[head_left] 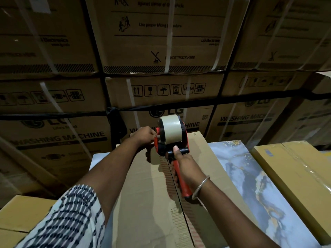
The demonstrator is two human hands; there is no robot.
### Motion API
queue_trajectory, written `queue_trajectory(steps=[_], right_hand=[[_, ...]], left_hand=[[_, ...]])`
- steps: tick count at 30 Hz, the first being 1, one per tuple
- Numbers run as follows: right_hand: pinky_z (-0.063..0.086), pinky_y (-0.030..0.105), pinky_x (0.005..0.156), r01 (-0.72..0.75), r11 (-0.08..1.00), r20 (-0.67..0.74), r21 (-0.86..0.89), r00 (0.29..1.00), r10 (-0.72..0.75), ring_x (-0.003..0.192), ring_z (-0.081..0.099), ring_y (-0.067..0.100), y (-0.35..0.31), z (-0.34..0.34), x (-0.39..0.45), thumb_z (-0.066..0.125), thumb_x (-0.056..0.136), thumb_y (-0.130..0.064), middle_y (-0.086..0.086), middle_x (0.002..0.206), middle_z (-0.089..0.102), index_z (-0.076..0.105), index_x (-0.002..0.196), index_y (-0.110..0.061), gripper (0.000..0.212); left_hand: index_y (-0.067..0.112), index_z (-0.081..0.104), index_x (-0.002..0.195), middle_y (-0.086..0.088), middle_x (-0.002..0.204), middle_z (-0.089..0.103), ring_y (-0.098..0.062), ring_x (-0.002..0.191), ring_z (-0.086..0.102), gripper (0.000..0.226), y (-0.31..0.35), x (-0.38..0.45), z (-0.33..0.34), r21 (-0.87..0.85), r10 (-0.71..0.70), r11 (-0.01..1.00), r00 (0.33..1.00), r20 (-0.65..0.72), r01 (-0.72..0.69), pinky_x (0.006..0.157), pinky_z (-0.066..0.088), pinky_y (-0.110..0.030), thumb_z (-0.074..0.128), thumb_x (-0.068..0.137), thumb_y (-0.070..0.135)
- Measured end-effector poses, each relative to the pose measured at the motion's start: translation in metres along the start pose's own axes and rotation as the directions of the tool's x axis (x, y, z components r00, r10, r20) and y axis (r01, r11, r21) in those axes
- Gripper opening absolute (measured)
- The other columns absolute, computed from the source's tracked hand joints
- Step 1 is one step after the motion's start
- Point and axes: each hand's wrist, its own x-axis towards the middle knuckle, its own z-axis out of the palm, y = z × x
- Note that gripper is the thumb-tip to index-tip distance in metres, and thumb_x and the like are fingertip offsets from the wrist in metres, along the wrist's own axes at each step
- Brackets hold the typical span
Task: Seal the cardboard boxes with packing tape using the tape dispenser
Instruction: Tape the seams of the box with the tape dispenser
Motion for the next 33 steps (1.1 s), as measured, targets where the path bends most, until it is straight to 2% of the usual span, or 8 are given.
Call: queue_trajectory(steps=[4,7,11,15,17,21,28,33], right_hand=[[0.036,0.025,0.046,0.014,0.998,-0.023,-0.056,1.0,-0.016,0.042,0.048,0.015,0.024,-0.004,-0.022,0.042,0.103,-0.056,-0.001,0.054,0.054,0.061,0.077,-0.018,0.05],[0.036,0.027,0.048,0.001,0.999,-0.039,-0.042,0.999,-0.003,0.044,0.047,0.021,0.041,-0.006,-0.034,0.044,0.101,-0.061,0.005,0.055,0.052,0.059,0.074,-0.017,0.053],[0.036,0.026,0.052,0.033,0.997,-0.09,-0.068,0.995,-0.039,0.048,0.051,0.016,0.046,-0.004,-0.037,0.045,0.097,-0.066,-0.006,0.054,0.056,0.064,0.076,-0.026,0.049],[0.038,0.029,0.055,0.028,0.996,-0.106,-0.081,0.994,-0.037,0.047,0.053,0.016,0.048,-0.001,-0.029,0.047,0.09,-0.074,-0.004,0.052,0.058,0.064,0.073,-0.021,0.059],[0.039,0.033,0.057,0.025,0.995,-0.119,-0.097,0.992,-0.036,0.048,0.052,0.02,0.05,-0.001,-0.025,0.048,0.076,-0.088,0.002,0.054,0.057,0.065,0.072,-0.014,0.076],[0.036,0.028,0.048,0.005,0.999,-0.098,-0.051,0.995,-0.01,0.04,0.046,0.022,0.048,-0.003,-0.017,0.048,0.096,-0.066,0.01,0.053,0.05,0.062,0.075,-0.002,0.069],[0.036,0.027,0.051,0.006,0.998,-0.096,-0.065,0.995,-0.012,0.05,0.047,0.013,0.02,-0.004,0.019,0.047,0.092,-0.07,-0.009,0.052,0.053,0.065,0.084,-0.021,0.052],[0.027,0.023,0.04,-0.034,0.999,-0.05,0.006,0.998,0.035,0.037,0.035,0.015,-0.003,-0.007,0.033,0.044,0.105,-0.049,0.003,0.054,0.04,0.059,0.1,-0.004,0.047]], left_hand=[[0.022,0.049,0.068,0.004,0.07,0.048,-0.016,0.071,0.047,0.027,0.002,-0.005,0.001,0.13,0.027,0.991,0.997,-0.07,-0.018,0.063,0.035,-0.029,0.062,0.091,0.024],[0.034,0.064,0.093,0.007,0.088,0.056,-0.02,0.093,0.053,0.007,0.001,-0.012,0.006,0.22,0.083,0.973,0.993,-0.088,-0.062,0.091,0.042,-0.043,0.057,0.093,0.031],[0.028,0.066,0.117,0.003,0.114,0.065,-0.026,0.108,0.061,0.026,-0.005,-0.024,0.026,0.385,0.392,0.882,0.877,-0.278,-0.272,0.074,0.034,-0.033,0.056,0.094,0.032],[0.018,0.068,0.117,-0.008,0.125,0.065,-0.032,0.121,0.057,0.032,-0.016,-0.039,0.031,0.476,0.555,0.741,0.831,-0.037,-0.474,0.091,0.037,-0.036,0.055,0.089,0.028],[0.03,0.058,0.135,0.005,0.147,0.051,-0.024,0.143,0.038,0.044,-0.026,-0.03,0.027,0.429,0.47,0.785,0.881,0.057,-0.447,0.113,0.023,-0.054,0.053,0.092,0.04],[0.04,0.037,0.149,0.015,0.158,0.035,-0.021,0.149,0.026,0.056,-0.023,-0.016,0.024,0.45,0.359,0.818,0.929,0.087,-0.358,0.111,0.006,-0.076,0.051,0.096,0.048],[0.036,0.018,0.157,0.014,0.165,0.017,-0.023,0.154,0.003,0.074,-0.019,0.016,0.014,0.473,0.203,0.853,0.975,0.094,-0.223,0.103,0.0,-0.083,0.055,0.095,0.05],[0.038,0.022,0.156,0.016,0.165,0.014,-0.027,0.154,0.001,0.075,-0.009,0.024,0.006,0.452,0.152,0.876,0.986,0.074,-0.169,0.104,0.003,-0.084,0.062,0.093,0.046]])
